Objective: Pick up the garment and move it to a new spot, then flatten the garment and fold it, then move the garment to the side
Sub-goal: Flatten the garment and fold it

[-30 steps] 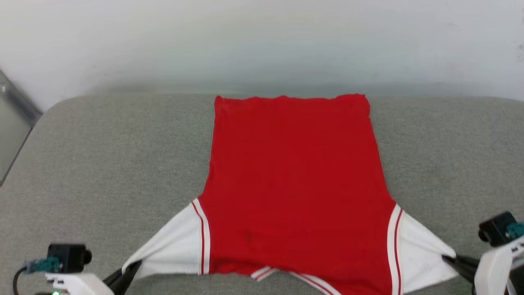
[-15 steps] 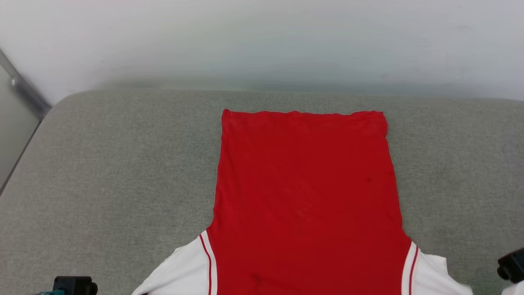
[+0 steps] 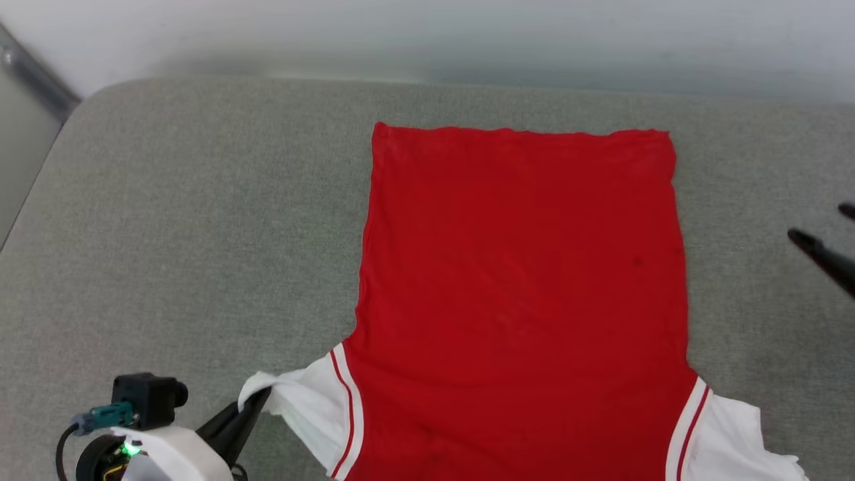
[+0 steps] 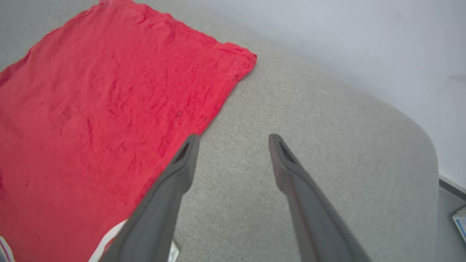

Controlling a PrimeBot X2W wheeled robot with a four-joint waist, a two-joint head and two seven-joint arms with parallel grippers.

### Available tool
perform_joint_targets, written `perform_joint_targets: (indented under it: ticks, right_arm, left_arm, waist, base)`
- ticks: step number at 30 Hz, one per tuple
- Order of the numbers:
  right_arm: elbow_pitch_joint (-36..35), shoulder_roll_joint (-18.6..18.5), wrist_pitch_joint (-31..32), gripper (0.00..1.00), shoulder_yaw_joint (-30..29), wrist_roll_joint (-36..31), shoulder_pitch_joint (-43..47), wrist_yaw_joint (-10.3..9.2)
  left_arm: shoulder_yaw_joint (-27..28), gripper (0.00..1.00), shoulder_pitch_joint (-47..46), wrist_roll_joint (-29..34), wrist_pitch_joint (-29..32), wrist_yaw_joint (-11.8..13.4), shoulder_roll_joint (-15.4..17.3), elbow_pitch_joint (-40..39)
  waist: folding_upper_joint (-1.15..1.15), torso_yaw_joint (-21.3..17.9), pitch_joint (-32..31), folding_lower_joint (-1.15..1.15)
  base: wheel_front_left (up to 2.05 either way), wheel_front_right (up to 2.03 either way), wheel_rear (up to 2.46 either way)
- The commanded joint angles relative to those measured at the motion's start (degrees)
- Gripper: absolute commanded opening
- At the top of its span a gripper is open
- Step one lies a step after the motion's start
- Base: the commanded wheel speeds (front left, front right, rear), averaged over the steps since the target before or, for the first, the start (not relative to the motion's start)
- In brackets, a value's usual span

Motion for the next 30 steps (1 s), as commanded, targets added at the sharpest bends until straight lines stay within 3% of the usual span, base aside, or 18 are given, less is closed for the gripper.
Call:
perform_joint_targets:
  ticks: [1,3,5,11,16,20,28,29,30]
  right_arm:
    - [-1.0,-0.1,4.2,1.00,-0.2,-1.2,-6.0,-0.02]
    - [-1.0,0.2,9.1,1.00,0.7,-2.3,-11.7,-0.02]
    - [4.1,2.7,23.6,1.00,4.1,-4.1,-25.2,-0.03]
    - [12.9,7.1,36.7,1.00,5.2,-7.5,-36.8,-0.03]
    - [20.2,11.0,41.7,1.00,3.2,-13.9,-43.5,-0.02]
    - [23.3,12.8,41.6,1.00,1.6,-16.3,-44.3,-0.02]
    - [27.4,14.1,41.7,1.00,3.6,-16.5,-36.9,0.00]
    - [27.3,14.0,41.5,0.41,3.7,-16.1,-36.4,0.07]
    - [27.1,14.0,41.3,0.00,3.7,-15.7,-36.2,0.07]
  left_arm:
    - [0.5,0.00,-2.2,1.6,-0.3,-0.2,-1.1,-0.5]
    - [0.6,0.00,-3.8,2.9,-0.4,-0.4,-1.9,-0.7]
    - [1.2,0.00,-7.1,5.8,-0.6,-0.8,-4.1,-1.6]
    - [1.4,0.00,-10.0,8.8,-0.7,-1.1,-6.4,-2.4]
    - [2.0,0.00,-12.2,11.5,-0.8,-1.4,-8.3,-3.2]
    - [2.4,0.00,-13.0,12.9,-0.9,-1.4,-9.2,-3.6]
    - [3.6,0.00,-12.4,14.6,-1.0,-1.3,-9.6,-3.4]
    - [3.6,0.00,-12.3,14.6,-1.1,-1.4,-9.7,-3.3]
    - [3.7,0.00,-12.1,14.6,-1.1,-1.5,-9.7,-3.1]
  waist:
    - [0.00,2.1,4.6,-0.01]
    - [0.00,3.1,6.9,-0.01]
    - [0.00,5.4,12.1,-0.01]
    - [0.00,8.1,17.0,-0.01]
    - [0.00,10.8,22.0,-0.01]
    - [0.00,11.8,24.4,-0.01]
    - [0.00,12.0,25.3,-0.01]
    - [0.00,11.9,25.2,-0.01]
    - [0.00,11.8,25.0,-0.01]
  base:
    - [0.00,0.00,0.00]
    - [0.00,0.00,0.00]
    - [0.00,0.00,0.00]
    - [0.00,0.00,0.00]
    - [0.00,0.00,0.00]
    - [0.00,0.00,0.00]
    - [0.00,0.00,0.00]
    - [0.00,0.00,0.00]
    - [0.00,0.00,0.00]
